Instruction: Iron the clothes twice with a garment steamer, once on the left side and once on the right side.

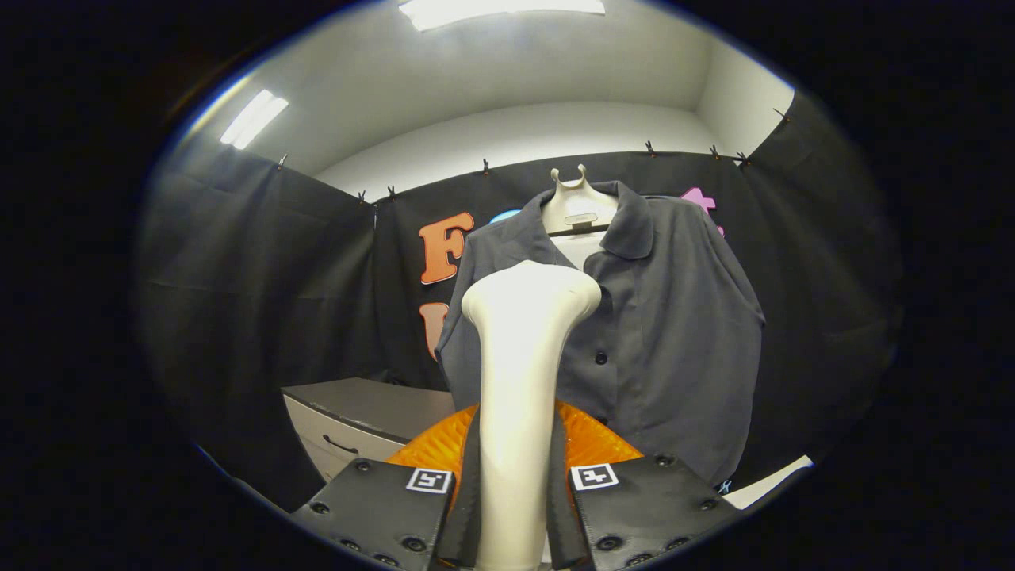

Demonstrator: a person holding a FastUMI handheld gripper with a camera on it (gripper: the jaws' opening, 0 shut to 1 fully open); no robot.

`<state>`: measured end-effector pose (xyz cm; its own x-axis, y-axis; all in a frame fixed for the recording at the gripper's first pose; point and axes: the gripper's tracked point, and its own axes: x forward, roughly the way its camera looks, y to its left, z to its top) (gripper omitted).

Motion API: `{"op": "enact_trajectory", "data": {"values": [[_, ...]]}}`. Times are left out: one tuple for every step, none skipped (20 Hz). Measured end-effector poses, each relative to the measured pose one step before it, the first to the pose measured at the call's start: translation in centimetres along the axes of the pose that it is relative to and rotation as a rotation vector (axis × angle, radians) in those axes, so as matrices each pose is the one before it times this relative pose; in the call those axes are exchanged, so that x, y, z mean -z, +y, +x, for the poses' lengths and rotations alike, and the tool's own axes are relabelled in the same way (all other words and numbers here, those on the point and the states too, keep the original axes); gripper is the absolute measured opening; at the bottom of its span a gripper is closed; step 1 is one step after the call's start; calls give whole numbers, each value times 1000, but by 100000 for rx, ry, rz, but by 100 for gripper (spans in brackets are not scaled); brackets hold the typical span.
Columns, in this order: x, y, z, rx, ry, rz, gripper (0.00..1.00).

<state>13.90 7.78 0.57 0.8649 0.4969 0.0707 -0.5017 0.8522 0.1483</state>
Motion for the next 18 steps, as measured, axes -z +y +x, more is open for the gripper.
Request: {"op": "enact_trajectory", "data": {"values": [[420,-95,300,898,771,-970,41],[429,-120,767,1180,847,-1285,41],[426,-138,545,1008,648,-796,41],[261,156,216,514,317,-99,41],[267,238,524,27,328,180,41],[244,120,549,270,345,187,41],[317,137,523,332,649,66,41],[289,61,479,268,605,89,41],[279,176,601,153,422,-2,41],[164,138,479,240,282,111,41],[259,200,536,23,248,50,41],[135,220,525,-57,151,48,41],[137,86,482,123,0,87,40],[146,182,420,362,129,74,41],[170,27,476,450,111,161,41],[74,81,484,455,141,367,41],[155,123,391,270,342,343,41],[184,224,197,346,319,171,41]]}}
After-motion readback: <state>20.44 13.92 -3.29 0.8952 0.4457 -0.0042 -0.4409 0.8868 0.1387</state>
